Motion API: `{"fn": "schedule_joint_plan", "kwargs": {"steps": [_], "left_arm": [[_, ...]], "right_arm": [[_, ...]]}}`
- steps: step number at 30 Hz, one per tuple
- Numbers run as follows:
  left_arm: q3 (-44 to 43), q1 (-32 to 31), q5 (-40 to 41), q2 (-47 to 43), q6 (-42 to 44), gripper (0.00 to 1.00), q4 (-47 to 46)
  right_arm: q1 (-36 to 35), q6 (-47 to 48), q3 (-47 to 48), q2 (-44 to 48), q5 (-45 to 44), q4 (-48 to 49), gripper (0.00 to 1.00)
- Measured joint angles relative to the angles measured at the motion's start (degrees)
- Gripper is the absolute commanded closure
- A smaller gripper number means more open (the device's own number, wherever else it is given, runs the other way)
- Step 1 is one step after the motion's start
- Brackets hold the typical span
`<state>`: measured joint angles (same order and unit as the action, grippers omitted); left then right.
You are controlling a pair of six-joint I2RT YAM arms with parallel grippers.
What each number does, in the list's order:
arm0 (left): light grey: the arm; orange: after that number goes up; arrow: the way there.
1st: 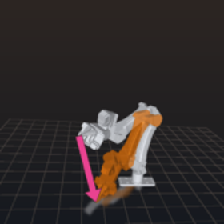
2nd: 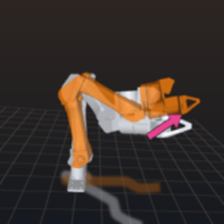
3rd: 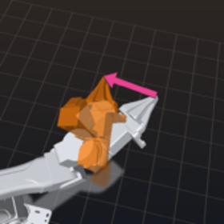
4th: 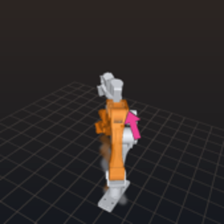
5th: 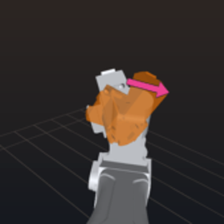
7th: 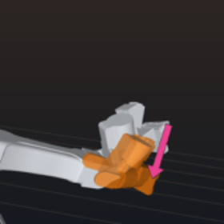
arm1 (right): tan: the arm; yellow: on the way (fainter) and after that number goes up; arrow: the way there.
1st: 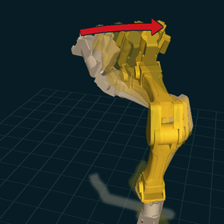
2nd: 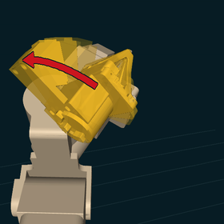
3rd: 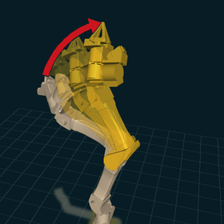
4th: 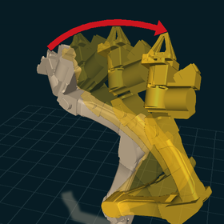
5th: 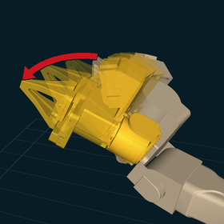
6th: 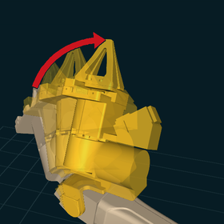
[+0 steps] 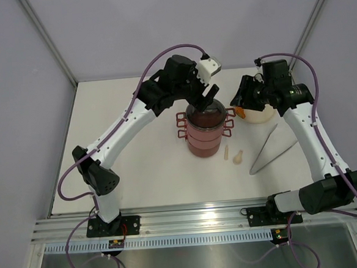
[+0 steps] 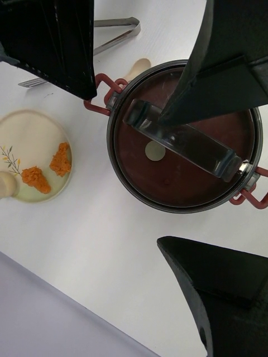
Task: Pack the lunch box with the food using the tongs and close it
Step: Place the box lid in the packing box.
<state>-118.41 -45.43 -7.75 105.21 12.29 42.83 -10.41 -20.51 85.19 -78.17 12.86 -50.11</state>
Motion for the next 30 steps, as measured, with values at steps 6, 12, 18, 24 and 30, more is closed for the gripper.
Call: {"fn": "schedule_joint_plan", "kwargs": {"steps": [6, 12, 18, 24, 30], "left_arm": [[1.36, 0.26, 1.07, -2.05, -1.49, 0.18, -1.33], [7.04, 4.61, 1.79, -8.55, -8.37, 0.18, -5.44], [18.45, 17.09, -1.29, -16.87, -18.21, 0.18, -11.63], [23.71, 21.86, -3.23, -19.23, -23.47, 0.18, -13.86], [26.69, 23.08, -5.49, -19.37, -26.36, 0.19, -15.06]], "right_arm": [[-0.15, 0.31, 4.11, 0.48, -0.39, -1.97, 0.4], [-7.17, 2.89, 13.33, -1.6, -5.79, -5.68, 0.34], [-14.32, 7.52, 17.4, -5.73, -7.15, -7.52, 0.34], [-16.06, 12.66, 18.6, -9.86, -7.74, -11.61, 0.33], [-16.57, 13.66, 20.57, -11.21, -7.82, -12.81, 0.34]]}}
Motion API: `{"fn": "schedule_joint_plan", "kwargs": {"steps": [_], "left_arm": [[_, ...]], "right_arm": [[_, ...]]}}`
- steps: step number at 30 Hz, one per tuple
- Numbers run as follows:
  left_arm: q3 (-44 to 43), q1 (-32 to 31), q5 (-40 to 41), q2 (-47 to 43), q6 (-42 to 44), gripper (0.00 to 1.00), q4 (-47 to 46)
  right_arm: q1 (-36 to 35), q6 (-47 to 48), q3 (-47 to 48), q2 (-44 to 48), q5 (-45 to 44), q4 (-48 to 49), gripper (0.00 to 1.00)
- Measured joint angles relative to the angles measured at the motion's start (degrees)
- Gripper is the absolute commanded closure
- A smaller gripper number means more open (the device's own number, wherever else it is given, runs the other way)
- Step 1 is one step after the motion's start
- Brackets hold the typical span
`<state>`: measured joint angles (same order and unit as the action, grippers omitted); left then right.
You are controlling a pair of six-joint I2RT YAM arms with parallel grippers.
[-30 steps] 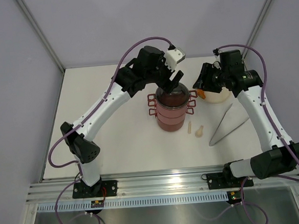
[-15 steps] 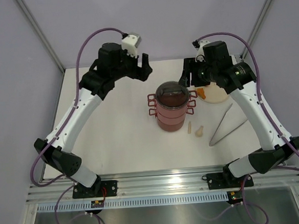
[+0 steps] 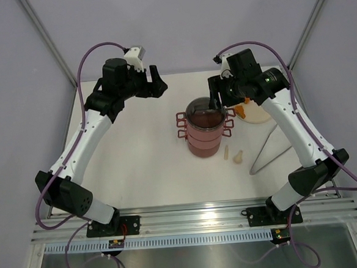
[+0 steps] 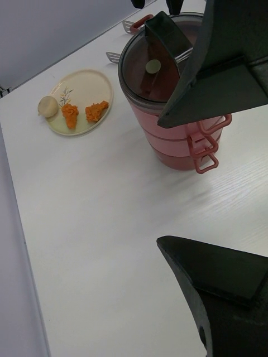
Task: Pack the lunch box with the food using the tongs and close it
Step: Place the box lid in the packing box.
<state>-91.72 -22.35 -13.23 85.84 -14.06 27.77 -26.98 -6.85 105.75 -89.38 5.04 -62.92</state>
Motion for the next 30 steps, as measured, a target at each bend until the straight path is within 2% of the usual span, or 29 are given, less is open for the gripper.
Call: {"fn": "schedule_joint_plan", "kwargs": {"steps": [8, 14, 30], "left_arm": [[1.38, 1.38, -1.2, -0.09, -1.33, 0.19, -1.29], [2.75, 1.75, -1.75, -1.18, -1.46, 0.2, -1.77], [4.13, 2.29, -4.44, -1.86, -2.29, 0.21, -2.23]], "right_arm": [[-2.03, 0.11, 4.61, -1.33, -0.04, 0.04, 0.35], [-2.97, 1.53, 2.95, -1.33, -0.17, -0.15, 0.29], [-2.97, 3.15, 0.02, -1.27, -1.42, -0.44, 0.32]]}}
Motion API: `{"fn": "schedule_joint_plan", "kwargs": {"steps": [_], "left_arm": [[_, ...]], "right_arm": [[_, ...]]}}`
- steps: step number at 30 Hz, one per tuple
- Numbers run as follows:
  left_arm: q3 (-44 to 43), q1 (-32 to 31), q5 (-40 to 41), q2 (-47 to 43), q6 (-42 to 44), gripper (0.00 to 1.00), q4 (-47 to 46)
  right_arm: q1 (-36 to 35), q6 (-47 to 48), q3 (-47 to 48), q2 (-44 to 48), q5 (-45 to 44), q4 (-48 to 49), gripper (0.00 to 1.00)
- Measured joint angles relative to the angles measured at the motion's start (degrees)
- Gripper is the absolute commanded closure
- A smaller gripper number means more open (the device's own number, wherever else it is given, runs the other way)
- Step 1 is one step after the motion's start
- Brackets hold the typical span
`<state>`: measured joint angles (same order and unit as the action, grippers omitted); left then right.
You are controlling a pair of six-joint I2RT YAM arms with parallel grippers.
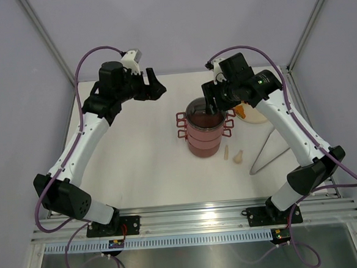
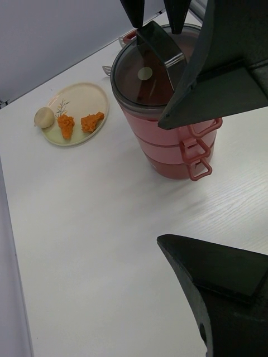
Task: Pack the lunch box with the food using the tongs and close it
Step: Place the box lid in the packing box.
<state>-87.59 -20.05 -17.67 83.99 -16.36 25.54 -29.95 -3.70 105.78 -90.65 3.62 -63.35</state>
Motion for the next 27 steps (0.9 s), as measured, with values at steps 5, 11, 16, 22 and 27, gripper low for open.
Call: {"fn": "schedule_joint_plan", "kwargs": {"steps": [5, 11, 16, 22, 27], "left_arm": [[-0.07, 0.0, -3.04, 0.07, 0.2, 0.24, 0.09], [-1.55, 0.0, -6.88, 1.53, 1.33, 0.25, 0.74], [-1.64, 0.0, -8.2, 2.03, 1.62, 0.25, 1.38], [-1.88, 0.0, -9.7, 2.56, 2.23, 0.26, 1.97], [-3.74, -0.48, -11.02, 3.1, 4.13, 0.26, 2.86]], "right_arm": [[0.0, 1.01, 0.0, 0.0, 0.04, 0.0, 0.34], [0.0, 2.6, 0.02, -0.07, 0.42, 0.0, 0.36], [0.0, 3.48, 0.2, -0.42, 0.52, -0.15, 0.37], [0.0, 4.02, 0.68, -0.9, 0.55, -0.96, 0.37], [0.0, 4.2, 0.72, -0.92, 0.57, -1.27, 0.39]]}}
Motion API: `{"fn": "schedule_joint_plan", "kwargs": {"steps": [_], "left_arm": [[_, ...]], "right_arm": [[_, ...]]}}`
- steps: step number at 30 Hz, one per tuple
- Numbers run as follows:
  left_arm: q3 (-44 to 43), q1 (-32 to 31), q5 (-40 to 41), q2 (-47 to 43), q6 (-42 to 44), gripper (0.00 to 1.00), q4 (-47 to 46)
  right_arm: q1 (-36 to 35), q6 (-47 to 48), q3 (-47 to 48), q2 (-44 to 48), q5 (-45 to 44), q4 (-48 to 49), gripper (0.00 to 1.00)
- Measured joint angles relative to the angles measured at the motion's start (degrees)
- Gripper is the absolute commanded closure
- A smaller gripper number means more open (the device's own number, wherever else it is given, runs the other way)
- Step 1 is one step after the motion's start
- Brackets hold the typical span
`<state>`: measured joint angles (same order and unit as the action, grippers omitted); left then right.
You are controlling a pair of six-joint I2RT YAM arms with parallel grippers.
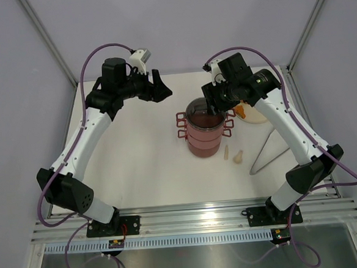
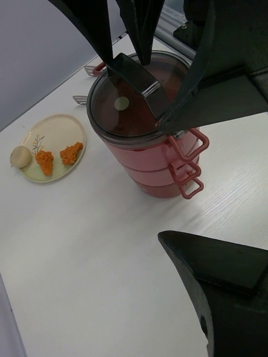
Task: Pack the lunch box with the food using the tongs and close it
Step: Place the box lid in the packing box, then pick up the box lid from the packing box.
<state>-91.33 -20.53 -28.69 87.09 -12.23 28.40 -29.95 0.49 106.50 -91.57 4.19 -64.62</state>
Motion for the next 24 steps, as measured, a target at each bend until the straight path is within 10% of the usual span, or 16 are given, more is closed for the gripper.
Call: {"fn": "schedule_joint_plan", "kwargs": {"steps": [16, 24], "left_arm": [[-18.91, -13.88, -1.99, 8.22, 24.15, 0.18, 14.86], [-24.79, -14.64, -2.8, 14.88, 34.4, 0.18, 20.09]], "right_arm": [[0.92, -3.76, 1.05, 4.55, -4.28, -0.2, 0.22], [14.25, -14.56, -6.29, 18.8, -9.86, 2.27, 0.2]]}}
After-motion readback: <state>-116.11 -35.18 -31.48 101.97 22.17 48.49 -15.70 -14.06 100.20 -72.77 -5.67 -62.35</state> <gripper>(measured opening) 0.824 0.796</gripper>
